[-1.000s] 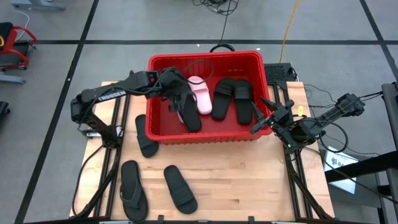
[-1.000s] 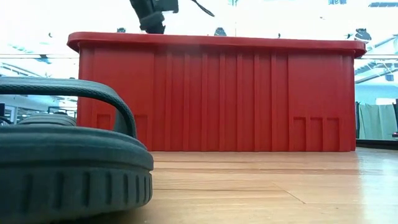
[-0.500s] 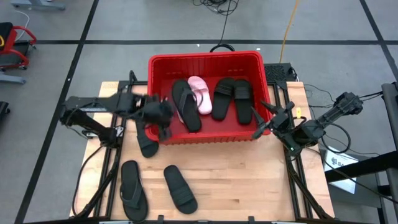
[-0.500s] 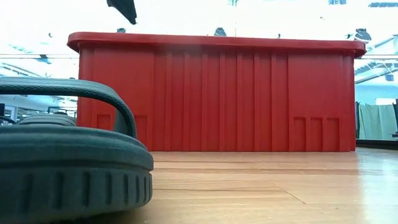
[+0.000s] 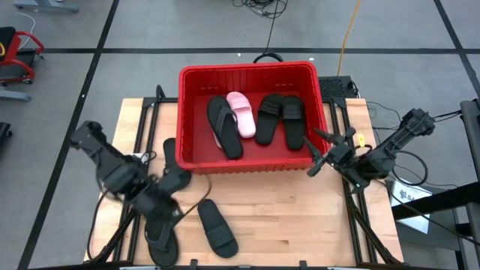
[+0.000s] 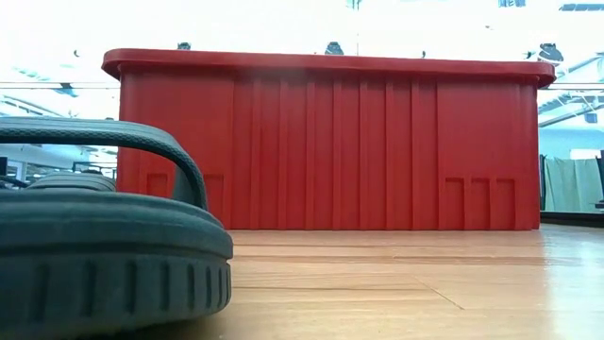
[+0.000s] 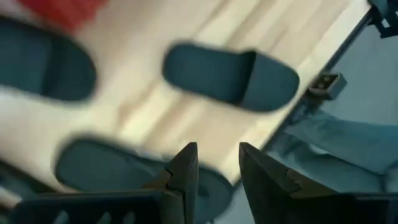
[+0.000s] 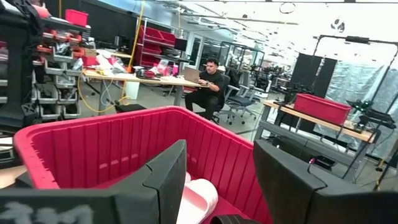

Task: Pick and place slides into bin
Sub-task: Put the black slipper into the red bin

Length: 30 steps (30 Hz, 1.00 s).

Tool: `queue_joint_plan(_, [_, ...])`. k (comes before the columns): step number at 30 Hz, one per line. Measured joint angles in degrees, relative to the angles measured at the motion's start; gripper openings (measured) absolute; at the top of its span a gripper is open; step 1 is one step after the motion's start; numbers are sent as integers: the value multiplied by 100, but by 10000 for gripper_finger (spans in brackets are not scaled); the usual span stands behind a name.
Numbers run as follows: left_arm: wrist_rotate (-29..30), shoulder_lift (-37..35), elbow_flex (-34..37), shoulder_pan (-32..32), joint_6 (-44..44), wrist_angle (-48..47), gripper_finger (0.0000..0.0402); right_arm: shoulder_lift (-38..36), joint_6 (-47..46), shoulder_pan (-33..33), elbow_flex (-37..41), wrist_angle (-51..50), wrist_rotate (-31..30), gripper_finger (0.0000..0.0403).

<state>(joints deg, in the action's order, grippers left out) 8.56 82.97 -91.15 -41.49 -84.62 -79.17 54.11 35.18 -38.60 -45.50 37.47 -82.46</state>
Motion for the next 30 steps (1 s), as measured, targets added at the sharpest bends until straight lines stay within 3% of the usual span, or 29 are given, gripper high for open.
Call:
queue_joint_plan(5, [53, 263, 0, -794, -1513, -44, 108, 0, -1, -126, 0, 0, 0, 176])
queue_joint_plan(12, [-94, 833, 6, -1295, -2461, -347, 108, 0, -2, -223, 0, 2, 1, 176])
queue_joint_plan(16, [-316, 1079, 233, -1319, -2614, -299, 108, 1, -50, -294, 0, 0, 3, 176])
queue_joint_plan(20, [-457, 1093, 872, -1276, -2634, 374, 108, 1, -62, -338, 0, 0, 2, 176])
queue_joint_plan(26, [-1299, 1094, 1890, -1187, -2689, 1330, 108, 2, -146, -353, 0, 2, 2, 176])
queue_joint_plan(30, [-1365, 1065, 2278, -1158, -2610, 1813, 108, 2, -171, -353, -2, 9, 2, 176])
